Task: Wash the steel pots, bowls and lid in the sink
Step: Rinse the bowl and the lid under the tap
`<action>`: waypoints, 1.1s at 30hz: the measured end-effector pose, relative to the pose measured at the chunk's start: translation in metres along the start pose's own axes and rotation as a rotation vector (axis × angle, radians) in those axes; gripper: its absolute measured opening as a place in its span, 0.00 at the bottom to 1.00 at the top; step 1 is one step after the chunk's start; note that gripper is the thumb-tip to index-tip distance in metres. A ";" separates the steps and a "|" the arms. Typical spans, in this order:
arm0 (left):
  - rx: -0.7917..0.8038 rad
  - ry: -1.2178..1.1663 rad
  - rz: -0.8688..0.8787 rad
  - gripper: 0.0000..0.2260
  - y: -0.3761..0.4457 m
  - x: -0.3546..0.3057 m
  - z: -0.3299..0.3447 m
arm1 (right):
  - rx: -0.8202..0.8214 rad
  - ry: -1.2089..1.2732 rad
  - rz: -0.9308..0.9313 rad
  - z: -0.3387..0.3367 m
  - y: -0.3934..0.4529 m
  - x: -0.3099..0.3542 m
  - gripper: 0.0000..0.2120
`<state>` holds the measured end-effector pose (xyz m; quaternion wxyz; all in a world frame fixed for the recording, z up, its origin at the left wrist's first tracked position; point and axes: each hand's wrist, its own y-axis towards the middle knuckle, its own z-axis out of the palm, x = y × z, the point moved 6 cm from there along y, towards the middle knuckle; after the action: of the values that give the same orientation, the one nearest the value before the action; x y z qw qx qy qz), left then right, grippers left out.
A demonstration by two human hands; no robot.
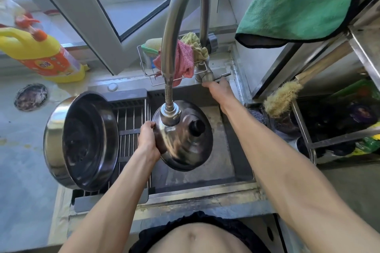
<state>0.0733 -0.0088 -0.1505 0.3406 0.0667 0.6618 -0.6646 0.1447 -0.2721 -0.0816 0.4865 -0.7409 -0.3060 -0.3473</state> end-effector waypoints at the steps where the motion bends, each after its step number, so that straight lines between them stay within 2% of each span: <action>1: 0.016 -0.004 -0.012 0.19 0.001 0.001 0.002 | -0.006 -0.007 -0.006 0.004 0.005 0.003 0.38; 3: 0.030 -0.027 -0.016 0.16 -0.001 0.003 0.004 | -0.007 0.006 -0.025 0.008 0.007 0.011 0.44; 5: 0.035 -0.052 -0.024 0.13 0.000 0.005 0.005 | -0.005 0.039 -0.036 0.007 0.007 0.022 0.44; 8: 0.045 -0.102 -0.036 0.21 0.008 0.005 0.000 | -0.004 -0.029 -0.057 0.003 0.007 0.020 0.40; 10: 0.053 -0.123 -0.052 0.21 0.005 0.007 -0.001 | 0.000 -0.049 -0.075 0.000 0.005 -0.002 0.29; 11: 0.045 -0.132 -0.078 0.20 -0.003 0.009 0.000 | 0.018 -0.057 -0.062 0.001 0.001 -0.020 0.28; 14: 0.039 -0.136 -0.109 0.21 -0.009 0.016 -0.005 | 0.116 -0.059 0.038 0.006 -0.022 -0.075 0.33; 16: 0.038 -0.097 -0.096 0.22 -0.007 0.020 -0.010 | 0.189 0.040 0.103 0.012 -0.035 -0.106 0.28; 18: 0.100 -0.025 -0.012 0.21 -0.009 0.016 -0.006 | 0.178 0.157 0.164 0.013 -0.045 -0.125 0.28; 20: 0.167 0.126 0.098 0.21 -0.008 0.014 0.000 | 0.095 0.195 0.156 0.007 -0.052 -0.133 0.32; 23: 0.179 0.335 0.278 0.22 -0.010 0.010 0.008 | -0.006 0.227 0.044 -0.004 -0.058 -0.134 0.26; 24: 0.180 0.373 0.286 0.24 -0.009 0.012 0.010 | -0.002 0.240 0.031 -0.006 -0.060 -0.134 0.25; 25: 0.183 0.393 0.253 0.25 -0.010 0.015 0.012 | -0.012 0.251 0.073 -0.006 -0.059 -0.140 0.26; 27: 0.140 0.435 0.039 0.20 -0.009 0.028 0.010 | 0.004 0.265 0.321 0.001 -0.063 -0.159 0.25; 29: 0.122 0.475 -0.174 0.15 -0.011 0.046 0.008 | 0.049 0.284 0.505 0.010 -0.067 -0.175 0.15; 30: 0.130 0.478 -0.230 0.14 -0.014 0.053 0.008 | 0.043 0.278 0.535 0.012 -0.069 -0.178 0.15; 33: 0.146 0.417 -0.144 0.15 -0.007 0.053 0.007 | -0.057 0.237 0.442 0.005 -0.065 -0.173 0.34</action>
<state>0.0314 -0.0360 -0.1722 0.1424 0.1797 0.6710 -0.7051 -0.0041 -0.2658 -0.1904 0.5621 -0.7574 -0.0673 -0.3254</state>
